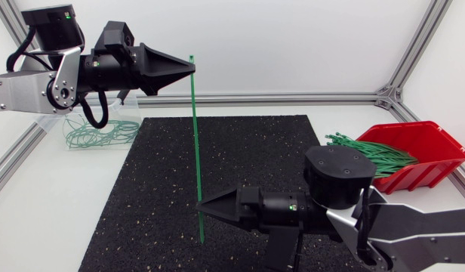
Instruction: Take a green cable tie from the red box, thread the tail through the head to close it, then place it in the transparent bin on the left.
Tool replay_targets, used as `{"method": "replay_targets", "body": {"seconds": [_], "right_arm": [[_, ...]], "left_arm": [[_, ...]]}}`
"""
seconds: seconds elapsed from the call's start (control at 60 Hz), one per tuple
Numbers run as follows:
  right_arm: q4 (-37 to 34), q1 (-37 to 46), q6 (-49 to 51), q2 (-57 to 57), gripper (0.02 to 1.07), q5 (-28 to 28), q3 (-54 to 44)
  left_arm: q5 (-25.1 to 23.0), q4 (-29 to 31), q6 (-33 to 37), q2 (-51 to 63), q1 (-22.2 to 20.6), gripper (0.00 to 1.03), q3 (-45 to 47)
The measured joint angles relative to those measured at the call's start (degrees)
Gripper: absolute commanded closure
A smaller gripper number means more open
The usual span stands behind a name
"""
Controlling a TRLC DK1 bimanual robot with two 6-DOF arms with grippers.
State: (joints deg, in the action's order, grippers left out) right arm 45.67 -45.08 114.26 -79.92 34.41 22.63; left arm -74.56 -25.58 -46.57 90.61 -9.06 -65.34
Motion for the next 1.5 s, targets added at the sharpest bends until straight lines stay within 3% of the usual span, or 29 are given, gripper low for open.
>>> {"method": "replay_targets", "body": {"seconds": [0.133,0.267,0.367,0.95,1.067,1.25,1.5], "right_arm": [[0.0,-0.6,0.0,0.0,0.79,-0.1,-0.3],[0.0,-0.6,0.0,0.1,0.82,-0.1,-0.3],[0.0,-0.6,0.0,0.1,0.99,-0.3,-0.3],[0.0,-1.1,0.0,0.1,1.01,-1.5,-0.4],[-0.4,-1.5,-0.7,0.1,1.01,-4.2,-0.4],[-10.3,-4.2,-6.7,3.0,1.01,-11.0,1.1],[-4.3,-6.6,-25.8,4.1,1.01,-13.5,1.1]], "left_arm": [[0.0,0.0,0.0,0.0,0.0,1.00,0.0],[0.0,0.0,0.0,0.0,0.0,1.00,0.0],[0.0,0.0,0.0,0.0,0.0,1.00,0.0],[0.0,0.0,0.0,0.0,-0.1,1.00,0.0],[0.0,0.0,0.0,0.0,-0.1,1.00,0.0],[-0.2,-0.4,0.0,-0.1,-0.1,1.00,1.6],[-0.2,-0.5,0.0,-0.4,-0.1,1.00,2.2]]}}
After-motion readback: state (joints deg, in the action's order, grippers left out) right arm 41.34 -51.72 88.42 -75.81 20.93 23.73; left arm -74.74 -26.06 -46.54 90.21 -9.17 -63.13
